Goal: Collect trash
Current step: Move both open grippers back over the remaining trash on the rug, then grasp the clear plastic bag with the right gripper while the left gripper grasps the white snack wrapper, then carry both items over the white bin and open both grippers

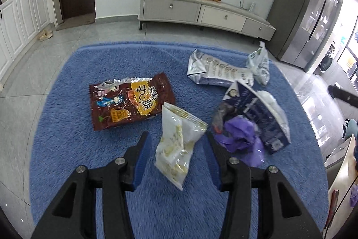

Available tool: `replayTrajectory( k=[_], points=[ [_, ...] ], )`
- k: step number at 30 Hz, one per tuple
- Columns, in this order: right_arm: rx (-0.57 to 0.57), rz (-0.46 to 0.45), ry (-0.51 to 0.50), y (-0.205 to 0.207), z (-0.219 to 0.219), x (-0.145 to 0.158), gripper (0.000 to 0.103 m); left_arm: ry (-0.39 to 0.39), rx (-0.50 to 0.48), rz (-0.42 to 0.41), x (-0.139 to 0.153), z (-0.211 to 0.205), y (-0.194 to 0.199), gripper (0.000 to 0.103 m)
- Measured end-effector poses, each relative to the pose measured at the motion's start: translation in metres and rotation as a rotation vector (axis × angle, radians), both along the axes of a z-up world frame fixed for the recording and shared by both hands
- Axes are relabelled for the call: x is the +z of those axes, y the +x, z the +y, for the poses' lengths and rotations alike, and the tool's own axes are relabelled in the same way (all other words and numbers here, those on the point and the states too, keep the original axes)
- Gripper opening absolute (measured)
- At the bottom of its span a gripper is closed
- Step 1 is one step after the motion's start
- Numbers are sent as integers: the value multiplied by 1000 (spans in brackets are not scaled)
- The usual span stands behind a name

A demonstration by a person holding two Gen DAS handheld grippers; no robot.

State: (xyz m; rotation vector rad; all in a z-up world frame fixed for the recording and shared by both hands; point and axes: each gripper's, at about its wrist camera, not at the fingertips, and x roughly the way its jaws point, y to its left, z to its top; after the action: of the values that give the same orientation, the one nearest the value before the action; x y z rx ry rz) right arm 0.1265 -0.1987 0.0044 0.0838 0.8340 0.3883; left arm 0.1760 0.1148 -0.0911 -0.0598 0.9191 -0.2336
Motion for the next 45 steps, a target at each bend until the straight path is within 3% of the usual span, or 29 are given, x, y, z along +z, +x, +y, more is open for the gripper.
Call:
replayTrajectory(
  k=[6, 10, 20, 27, 35, 45],
  points=[
    [59, 109, 11, 46, 33, -55, 46, -9, -4, 25, -19, -1, 19, 45],
    [85, 153, 27, 67, 45, -75, 46, -26, -8, 34, -28, 0, 22, 45],
    [136, 229, 69, 92, 59, -106, 46, -56, -8, 27, -34, -1, 20, 25],
    [173, 254, 104, 88, 61, -107, 27, -89, 31, 25, -32, 5, 9, 19],
    [102, 175, 121, 58, 43, -79, 26, -99, 35, -27, -6, 7, -15, 19],
    [-43, 38, 191, -13, 21, -28, 26, -123, -5, -115, 41, -18, -49, 19]
  ],
)
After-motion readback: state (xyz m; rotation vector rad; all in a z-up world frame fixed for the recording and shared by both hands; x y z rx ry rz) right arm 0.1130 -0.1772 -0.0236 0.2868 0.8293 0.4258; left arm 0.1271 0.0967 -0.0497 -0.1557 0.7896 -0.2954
